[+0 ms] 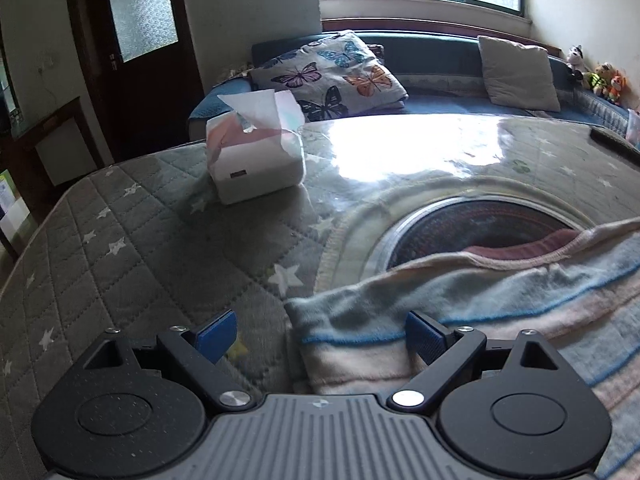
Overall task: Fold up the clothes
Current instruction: 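Grasp one end of the folded shirt with the left gripper and lift it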
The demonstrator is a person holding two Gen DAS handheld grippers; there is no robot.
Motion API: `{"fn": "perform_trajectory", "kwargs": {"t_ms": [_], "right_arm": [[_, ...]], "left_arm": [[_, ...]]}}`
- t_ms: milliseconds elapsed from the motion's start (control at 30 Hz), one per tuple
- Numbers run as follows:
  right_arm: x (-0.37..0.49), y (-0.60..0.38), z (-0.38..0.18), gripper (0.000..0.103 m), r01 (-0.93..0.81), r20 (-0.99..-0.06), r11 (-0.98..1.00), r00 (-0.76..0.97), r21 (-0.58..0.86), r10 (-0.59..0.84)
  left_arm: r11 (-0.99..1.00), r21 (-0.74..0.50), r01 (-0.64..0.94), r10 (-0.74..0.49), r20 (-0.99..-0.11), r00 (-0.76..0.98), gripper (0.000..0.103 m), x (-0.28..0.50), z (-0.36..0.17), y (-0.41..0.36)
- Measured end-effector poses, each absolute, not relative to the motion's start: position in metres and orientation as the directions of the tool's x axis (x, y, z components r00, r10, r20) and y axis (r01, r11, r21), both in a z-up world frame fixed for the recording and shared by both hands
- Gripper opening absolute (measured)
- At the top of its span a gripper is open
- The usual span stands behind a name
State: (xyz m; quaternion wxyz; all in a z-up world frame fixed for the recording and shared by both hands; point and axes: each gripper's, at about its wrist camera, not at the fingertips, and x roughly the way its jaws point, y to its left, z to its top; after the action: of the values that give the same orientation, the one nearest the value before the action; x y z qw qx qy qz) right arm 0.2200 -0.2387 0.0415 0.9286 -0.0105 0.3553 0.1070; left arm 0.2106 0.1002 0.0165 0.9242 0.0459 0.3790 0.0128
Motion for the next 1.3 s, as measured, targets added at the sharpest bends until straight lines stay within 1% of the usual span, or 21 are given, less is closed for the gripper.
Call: {"fn": "perform_trajectory", "kwargs": {"t_ms": [133, 167, 267, 367, 433, 467, 500, 600, 667, 700, 867, 1033, 1167, 1233, 1300], "right_arm": [[0.231, -0.240, 0.035, 0.032, -0.190, -0.671, 0.980, 0.721, 0.051, 0.175], [0.231, -0.240, 0.034, 0.032, -0.191, -0.671, 0.980, 0.721, 0.048, 0.173], [0.232, -0.240, 0.033, 0.032, -0.195, -0.673, 0.980, 0.720, 0.038, 0.169], [0.228, -0.233, 0.038, 0.032, -0.208, -0.672, 0.978, 0.722, 0.017, 0.165], [0.220, -0.223, 0.046, 0.034, -0.242, -0.663, 0.970, 0.726, 0.001, 0.182], [0.217, -0.218, 0.050, 0.038, -0.260, -0.659, 0.966, 0.727, -0.005, 0.192], [0.214, -0.212, 0.053, 0.040, -0.279, -0.658, 0.960, 0.724, -0.006, 0.206], [0.198, -0.182, 0.058, 0.040, -0.374, -0.661, 0.927, 0.699, -0.009, 0.275], [0.185, -0.158, 0.061, 0.040, -0.445, -0.663, 0.895, 0.673, -0.011, 0.327], [0.179, -0.147, 0.062, 0.040, -0.480, -0.665, 0.877, 0.659, -0.011, 0.352], [0.148, -0.087, 0.069, 0.040, -0.641, -0.671, 0.767, 0.575, -0.015, 0.468], [0.111, -0.029, 0.065, 0.040, -0.777, -0.676, 0.627, 0.491, -0.055, 0.549], [0.090, 0.008, 0.059, 0.040, -0.837, -0.676, 0.537, 0.455, -0.104, 0.580], [0.085, 0.019, 0.055, 0.040, -0.849, -0.678, 0.516, 0.447, -0.116, 0.583], [0.079, 0.029, 0.049, 0.040, -0.849, -0.680, 0.504, 0.463, -0.157, 0.569]], "left_arm": [[0.995, 0.096, -0.023, 0.084, -0.701, 0.708, 0.093, 0.223, 0.010, 0.107], [0.996, 0.090, -0.029, 0.084, -0.703, 0.706, 0.095, 0.225, 0.007, 0.109], [0.998, 0.045, -0.045, 0.064, -0.710, 0.702, 0.095, 0.228, 0.006, 0.116], [0.998, 0.043, -0.052, 0.067, -0.701, 0.710, 0.094, 0.223, 0.012, 0.118], [0.998, 0.037, -0.058, 0.067, -0.691, 0.720, 0.094, 0.218, 0.018, 0.122], [0.998, 0.033, -0.061, 0.067, -0.686, 0.725, 0.094, 0.215, 0.021, 0.124], [0.997, 0.028, -0.065, 0.067, -0.681, 0.729, 0.094, 0.212, 0.025, 0.127], [0.997, 0.011, -0.078, 0.066, -0.668, 0.741, 0.096, 0.202, 0.037, 0.136], [0.996, 0.003, -0.089, 0.069, -0.663, 0.745, 0.101, 0.193, 0.042, 0.142], [0.996, 0.000, -0.093, 0.070, -0.661, 0.747, 0.102, 0.188, 0.045, 0.145], [0.994, -0.010, -0.107, 0.074, -0.662, 0.746, 0.102, 0.170, 0.050, 0.155], [0.991, -0.055, -0.124, 0.053, -0.684, 0.728, 0.102, 0.156, 0.047, 0.164], [0.985, -0.110, -0.136, 0.019, -0.704, 0.710, 0.102, 0.148, 0.042, 0.169], [0.979, -0.146, -0.146, -0.003, -0.716, 0.698, 0.102, 0.145, 0.038, 0.171], [0.971, -0.181, -0.156, -0.024, -0.725, 0.688, 0.102, 0.142, 0.035, 0.174]]}}
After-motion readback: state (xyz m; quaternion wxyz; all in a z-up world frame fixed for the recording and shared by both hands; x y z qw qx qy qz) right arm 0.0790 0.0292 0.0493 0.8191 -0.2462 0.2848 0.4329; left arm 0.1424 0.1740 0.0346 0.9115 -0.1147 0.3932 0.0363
